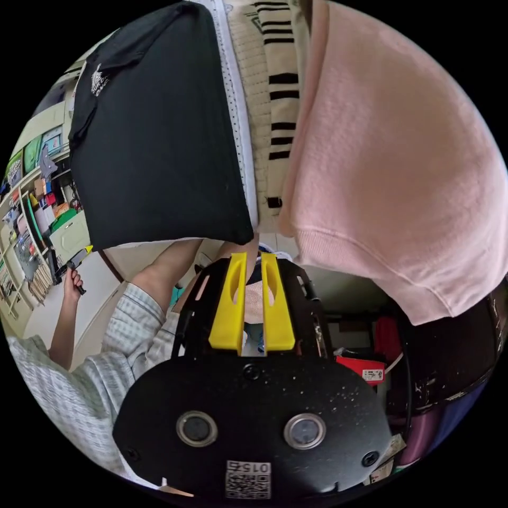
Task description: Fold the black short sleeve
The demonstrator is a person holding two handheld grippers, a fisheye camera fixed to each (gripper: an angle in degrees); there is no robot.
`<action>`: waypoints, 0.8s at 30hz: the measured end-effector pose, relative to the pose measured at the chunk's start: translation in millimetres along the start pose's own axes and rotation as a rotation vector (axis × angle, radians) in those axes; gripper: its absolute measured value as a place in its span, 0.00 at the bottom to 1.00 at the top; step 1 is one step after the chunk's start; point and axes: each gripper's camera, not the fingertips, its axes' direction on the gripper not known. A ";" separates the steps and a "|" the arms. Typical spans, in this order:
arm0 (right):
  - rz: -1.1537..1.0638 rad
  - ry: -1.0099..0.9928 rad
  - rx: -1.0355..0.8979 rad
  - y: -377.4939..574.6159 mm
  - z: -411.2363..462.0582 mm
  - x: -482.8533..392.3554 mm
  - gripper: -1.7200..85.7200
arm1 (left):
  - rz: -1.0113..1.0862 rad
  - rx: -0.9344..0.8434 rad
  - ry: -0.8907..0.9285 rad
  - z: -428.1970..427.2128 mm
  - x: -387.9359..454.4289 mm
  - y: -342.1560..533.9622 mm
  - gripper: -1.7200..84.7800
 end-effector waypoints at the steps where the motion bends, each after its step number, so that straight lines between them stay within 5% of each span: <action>1: -0.038 0.030 0.062 -2.1 -14.1 -11.1 0.08 | 0.062 0.051 -0.052 -16.5 18.1 -4.6 0.06; 5: -0.266 0.114 0.275 -30.8 -58.6 -71.3 0.09 | 0.389 0.206 -0.192 -54.9 108.8 -34.7 0.10; 12: -0.701 0.242 0.484 -139.8 -80.0 -207.0 0.12 | 0.733 0.175 0.015 -46.5 255.4 -129.4 0.14; 24: -0.739 0.429 0.339 -246.5 -14.4 -263.6 0.09 | 0.932 0.117 -0.421 -4.8 350.1 -161.1 0.11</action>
